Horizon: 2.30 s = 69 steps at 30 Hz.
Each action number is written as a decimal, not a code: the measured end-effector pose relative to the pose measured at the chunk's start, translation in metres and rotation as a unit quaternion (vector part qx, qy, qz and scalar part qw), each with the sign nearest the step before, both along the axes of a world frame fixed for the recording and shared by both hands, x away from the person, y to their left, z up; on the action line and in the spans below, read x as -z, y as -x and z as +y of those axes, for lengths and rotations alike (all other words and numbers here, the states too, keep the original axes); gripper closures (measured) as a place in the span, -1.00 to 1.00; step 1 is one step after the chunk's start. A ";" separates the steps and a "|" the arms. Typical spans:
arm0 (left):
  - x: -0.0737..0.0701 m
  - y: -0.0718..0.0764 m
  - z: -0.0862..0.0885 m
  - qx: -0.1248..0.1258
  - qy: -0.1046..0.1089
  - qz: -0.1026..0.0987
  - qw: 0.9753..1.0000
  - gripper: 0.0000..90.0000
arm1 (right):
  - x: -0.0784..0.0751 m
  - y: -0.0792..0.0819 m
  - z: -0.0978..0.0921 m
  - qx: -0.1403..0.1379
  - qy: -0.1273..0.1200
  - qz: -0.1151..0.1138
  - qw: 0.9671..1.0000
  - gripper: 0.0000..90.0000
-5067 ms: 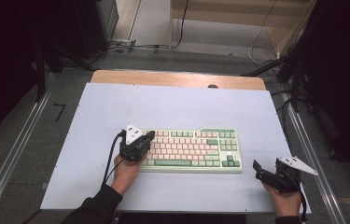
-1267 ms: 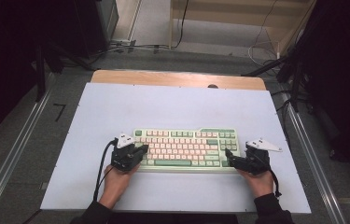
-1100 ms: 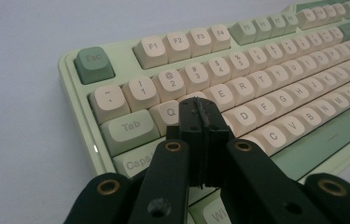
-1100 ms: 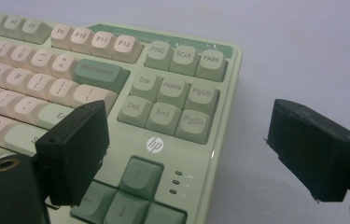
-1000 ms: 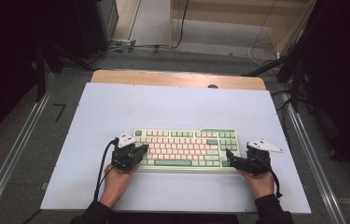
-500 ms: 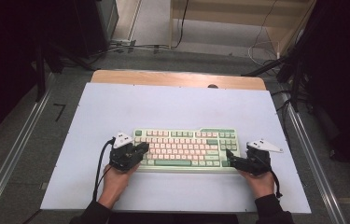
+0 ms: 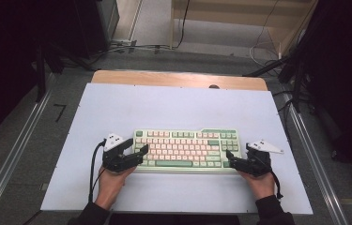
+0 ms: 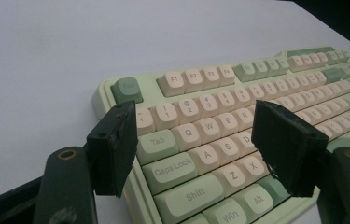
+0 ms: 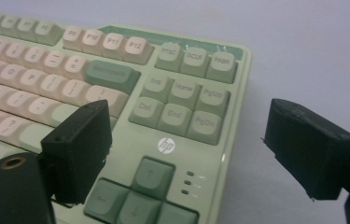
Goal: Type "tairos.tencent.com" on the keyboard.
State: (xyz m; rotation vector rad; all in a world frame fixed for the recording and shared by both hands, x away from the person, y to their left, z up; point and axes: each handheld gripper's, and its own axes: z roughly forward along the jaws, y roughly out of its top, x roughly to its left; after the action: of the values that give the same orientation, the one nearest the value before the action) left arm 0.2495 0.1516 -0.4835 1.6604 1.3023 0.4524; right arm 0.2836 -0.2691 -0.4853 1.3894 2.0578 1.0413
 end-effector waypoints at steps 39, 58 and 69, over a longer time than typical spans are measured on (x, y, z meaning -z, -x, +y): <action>0.002 0.022 0.021 -0.050 -0.012 0.005 0.999 -0.34 | 0.001 -0.026 0.123 -0.169 -0.026 0.037 0.985 0.95; 0.002 0.022 0.022 -0.047 -0.012 0.008 0.999 -0.34 | 0.003 -0.028 0.135 -0.161 -0.018 0.041 0.986 0.95; 0.003 0.022 0.022 -0.044 -0.014 0.009 0.999 -0.34 | -0.001 -0.027 0.132 -0.165 -0.022 0.036 0.985 0.95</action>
State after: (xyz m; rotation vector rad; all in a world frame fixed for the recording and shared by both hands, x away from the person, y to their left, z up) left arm 0.2279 0.1733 -0.4863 1.6384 1.3914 0.5122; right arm 0.3108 -0.1367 -0.4839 1.1429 2.3878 1.1896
